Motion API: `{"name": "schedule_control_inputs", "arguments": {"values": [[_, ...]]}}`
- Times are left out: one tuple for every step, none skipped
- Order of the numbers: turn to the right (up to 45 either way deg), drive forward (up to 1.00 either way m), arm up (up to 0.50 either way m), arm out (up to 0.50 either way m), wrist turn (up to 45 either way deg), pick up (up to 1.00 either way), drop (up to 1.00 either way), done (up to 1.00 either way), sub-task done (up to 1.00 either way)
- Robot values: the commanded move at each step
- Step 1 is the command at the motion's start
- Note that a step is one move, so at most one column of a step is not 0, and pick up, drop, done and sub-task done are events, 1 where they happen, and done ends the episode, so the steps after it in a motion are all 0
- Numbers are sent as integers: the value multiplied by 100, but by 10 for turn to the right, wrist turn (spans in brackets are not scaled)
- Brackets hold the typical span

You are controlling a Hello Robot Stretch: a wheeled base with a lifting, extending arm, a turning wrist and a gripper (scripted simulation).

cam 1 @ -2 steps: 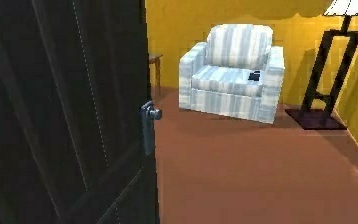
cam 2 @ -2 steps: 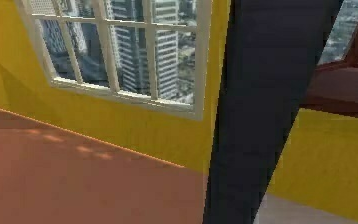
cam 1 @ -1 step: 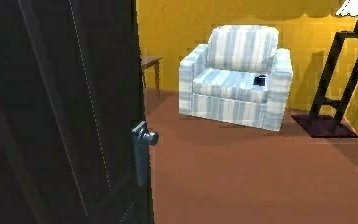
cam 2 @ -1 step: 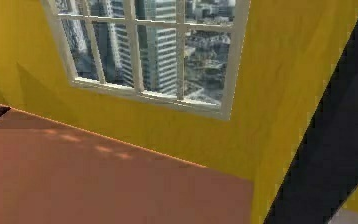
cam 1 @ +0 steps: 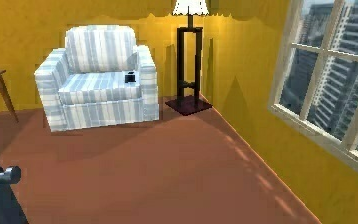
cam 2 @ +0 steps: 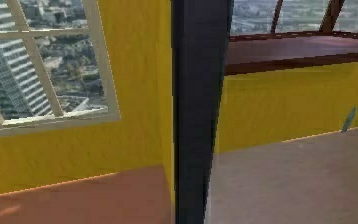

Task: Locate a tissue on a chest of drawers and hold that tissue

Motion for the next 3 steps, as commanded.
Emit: {"name": "schedule_control_inputs", "arguments": {"values": [[0,45,0,0,0,0,0,0,0],[-120,0,0,0,0,0,0,0,0],[0,40,0,0,0,0,0,0,0]]}}
